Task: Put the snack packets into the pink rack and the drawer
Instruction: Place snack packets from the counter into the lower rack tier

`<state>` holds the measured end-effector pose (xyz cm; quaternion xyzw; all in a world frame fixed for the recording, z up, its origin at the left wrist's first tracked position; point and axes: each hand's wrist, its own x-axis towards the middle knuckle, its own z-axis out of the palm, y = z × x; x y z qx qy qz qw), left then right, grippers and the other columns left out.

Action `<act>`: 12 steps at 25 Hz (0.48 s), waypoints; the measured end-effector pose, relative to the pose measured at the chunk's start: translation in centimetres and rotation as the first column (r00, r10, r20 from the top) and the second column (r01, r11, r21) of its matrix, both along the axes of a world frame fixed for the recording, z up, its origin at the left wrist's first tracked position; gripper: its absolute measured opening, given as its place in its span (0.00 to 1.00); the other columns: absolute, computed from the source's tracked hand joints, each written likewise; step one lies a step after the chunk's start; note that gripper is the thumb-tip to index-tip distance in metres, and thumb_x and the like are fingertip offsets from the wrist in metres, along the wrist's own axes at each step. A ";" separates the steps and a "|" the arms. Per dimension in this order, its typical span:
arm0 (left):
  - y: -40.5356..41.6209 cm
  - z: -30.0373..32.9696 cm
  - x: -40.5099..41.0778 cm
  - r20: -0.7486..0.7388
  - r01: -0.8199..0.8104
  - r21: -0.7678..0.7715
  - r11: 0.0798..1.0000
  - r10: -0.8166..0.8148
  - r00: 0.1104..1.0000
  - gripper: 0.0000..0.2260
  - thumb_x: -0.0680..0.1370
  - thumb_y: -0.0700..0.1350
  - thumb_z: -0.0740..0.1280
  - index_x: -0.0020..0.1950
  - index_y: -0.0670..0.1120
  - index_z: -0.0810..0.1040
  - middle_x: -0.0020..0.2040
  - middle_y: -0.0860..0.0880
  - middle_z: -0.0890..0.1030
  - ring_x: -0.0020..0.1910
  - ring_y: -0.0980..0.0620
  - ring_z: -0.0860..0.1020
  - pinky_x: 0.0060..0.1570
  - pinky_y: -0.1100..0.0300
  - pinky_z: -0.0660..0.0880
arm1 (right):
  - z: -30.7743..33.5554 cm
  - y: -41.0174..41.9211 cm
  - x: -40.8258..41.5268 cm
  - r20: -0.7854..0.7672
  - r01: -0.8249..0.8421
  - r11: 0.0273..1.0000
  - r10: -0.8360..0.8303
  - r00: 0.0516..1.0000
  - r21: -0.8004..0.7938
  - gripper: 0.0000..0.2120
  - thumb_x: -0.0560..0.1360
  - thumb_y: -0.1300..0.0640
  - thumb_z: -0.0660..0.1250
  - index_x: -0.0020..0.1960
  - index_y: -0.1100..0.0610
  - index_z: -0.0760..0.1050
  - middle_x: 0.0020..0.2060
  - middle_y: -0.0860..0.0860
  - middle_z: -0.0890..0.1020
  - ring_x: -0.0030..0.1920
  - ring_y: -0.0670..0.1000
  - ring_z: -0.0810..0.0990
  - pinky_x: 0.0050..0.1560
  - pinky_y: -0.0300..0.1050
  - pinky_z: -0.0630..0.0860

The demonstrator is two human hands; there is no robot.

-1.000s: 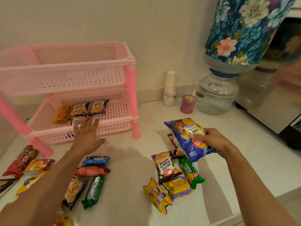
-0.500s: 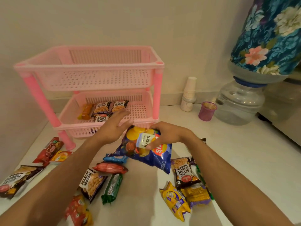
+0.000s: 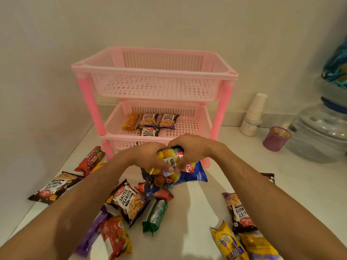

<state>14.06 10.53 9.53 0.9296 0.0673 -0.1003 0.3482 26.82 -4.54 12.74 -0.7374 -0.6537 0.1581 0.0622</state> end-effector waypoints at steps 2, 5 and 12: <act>1.0 -0.3 0.0 0.058 -0.076 -0.070 0.995 0.080 0.995 0.22 0.64 0.60 0.78 0.55 0.54 0.79 0.47 0.55 0.84 0.45 0.55 0.82 0.47 0.57 0.79 | -0.1 0.1 1.1 -0.028 0.063 0.992 -0.060 0.998 0.113 0.32 0.62 0.41 0.78 0.63 0.45 0.73 0.55 0.42 0.78 0.52 0.44 0.75 0.54 0.43 0.73; 2.3 -0.3 0.3 0.106 -0.184 -0.265 0.947 0.218 0.970 0.19 0.65 0.59 0.78 0.51 0.55 0.80 0.45 0.56 0.85 0.42 0.57 0.83 0.39 0.63 0.78 | -0.8 -0.2 2.8 -0.377 0.348 0.845 -0.192 0.906 0.406 0.31 0.71 0.47 0.75 0.71 0.51 0.69 0.65 0.43 0.72 0.61 0.37 0.68 0.63 0.38 0.68; 4.1 -0.4 6.9 0.125 -0.506 -0.540 0.673 0.659 0.742 0.20 0.67 0.63 0.74 0.54 0.58 0.75 0.50 0.62 0.81 0.48 0.59 0.80 0.43 0.65 0.74 | -5.2 0.9 4.2 -0.620 0.731 0.478 -0.400 0.675 0.487 0.24 0.80 0.47 0.62 0.74 0.53 0.65 0.70 0.46 0.70 0.69 0.46 0.69 0.70 0.49 0.67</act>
